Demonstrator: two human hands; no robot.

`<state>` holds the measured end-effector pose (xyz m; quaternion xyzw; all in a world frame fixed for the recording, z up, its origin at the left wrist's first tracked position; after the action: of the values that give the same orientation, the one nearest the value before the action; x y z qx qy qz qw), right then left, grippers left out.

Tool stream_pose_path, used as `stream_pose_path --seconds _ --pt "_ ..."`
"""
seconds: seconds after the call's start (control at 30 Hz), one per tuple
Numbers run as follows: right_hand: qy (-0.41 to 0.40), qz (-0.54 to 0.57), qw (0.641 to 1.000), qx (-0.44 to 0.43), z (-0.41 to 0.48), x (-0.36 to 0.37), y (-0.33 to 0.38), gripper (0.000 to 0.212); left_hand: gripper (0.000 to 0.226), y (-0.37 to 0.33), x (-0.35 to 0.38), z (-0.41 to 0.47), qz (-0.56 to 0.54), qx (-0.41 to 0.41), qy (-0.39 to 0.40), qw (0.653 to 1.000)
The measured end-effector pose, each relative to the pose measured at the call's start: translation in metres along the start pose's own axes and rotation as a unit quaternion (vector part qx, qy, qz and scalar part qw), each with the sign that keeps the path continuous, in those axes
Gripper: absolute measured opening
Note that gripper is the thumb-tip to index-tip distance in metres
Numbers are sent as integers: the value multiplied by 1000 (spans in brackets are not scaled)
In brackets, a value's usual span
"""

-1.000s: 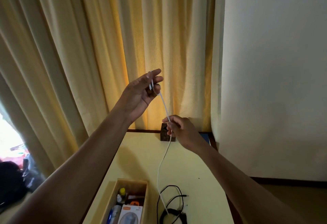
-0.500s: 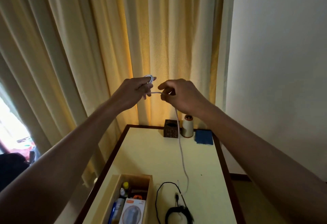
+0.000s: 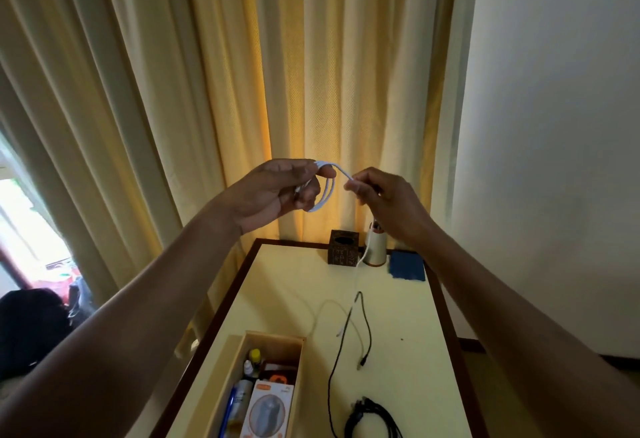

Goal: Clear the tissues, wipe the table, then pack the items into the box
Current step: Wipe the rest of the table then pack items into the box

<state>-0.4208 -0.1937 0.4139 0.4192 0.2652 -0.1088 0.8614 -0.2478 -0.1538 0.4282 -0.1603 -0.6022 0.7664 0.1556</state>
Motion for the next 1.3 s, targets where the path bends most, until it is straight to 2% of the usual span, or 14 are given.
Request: stream_pose_path --seconds 0.17,0.27,0.33,0.43,0.53,0.6,0.67,0.73,0.9,1.0,1.07,1.13,1.23,1.3 --pt "20 38 997 65 -27 44 -29 18 33 9 14 12 -184 21 -36 982" --pt "46 61 993 94 -46 71 -44 19 36 13 9 20 -224 48 -89 969" --pt "71 53 991 104 -57 87 -50 21 33 18 2 21 -192 58 -145 969" --pt "112 51 986 114 -67 102 -49 26 33 29 -7 17 -53 58 -215 973" --pt "150 61 981 110 -71 110 -36 32 28 42 -11 11 66 55 -230 969" --pt "164 78 976 119 -71 109 -29 34 24 48 -11 7 197 47 -219 954" --pt "165 81 977 107 -68 100 -23 26 17 53 -9 2 380 39 -180 907" --pt "154 53 983 81 -63 88 -18 20 20 66 -8 -3 469 24 -127 874" --pt "114 -16 991 75 -60 65 -23 28 26 92 -14 -25 462 -60 -62 883" --pt "107 -4 991 86 -66 68 -33 21 33 108 -13 -36 443 -133 -22 886" --pt "96 2 992 79 -71 71 -38 16 27 121 -7 -42 422 -164 28 891" --pt "94 9 994 59 -73 77 -38 15 23 124 1 -47 420 -159 63 891" --pt "128 -1 990 66 -82 92 -48 13 23 124 4 -52 333 -147 55 930" --pt "153 1 985 76 -92 101 -59 10 24 127 4 -56 310 -134 47 940"
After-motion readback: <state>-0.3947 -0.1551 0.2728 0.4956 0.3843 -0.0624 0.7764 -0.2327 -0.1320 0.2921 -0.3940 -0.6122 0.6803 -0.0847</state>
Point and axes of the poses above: each hand's wrist, its own z-axis towards the middle knuckle, its own x-axis out of the palm, y = z × x, the point moved 8 cm from there along z, towards the middle knuckle, and after that the axes turned 1 degree about z, right-handed, at the moved point
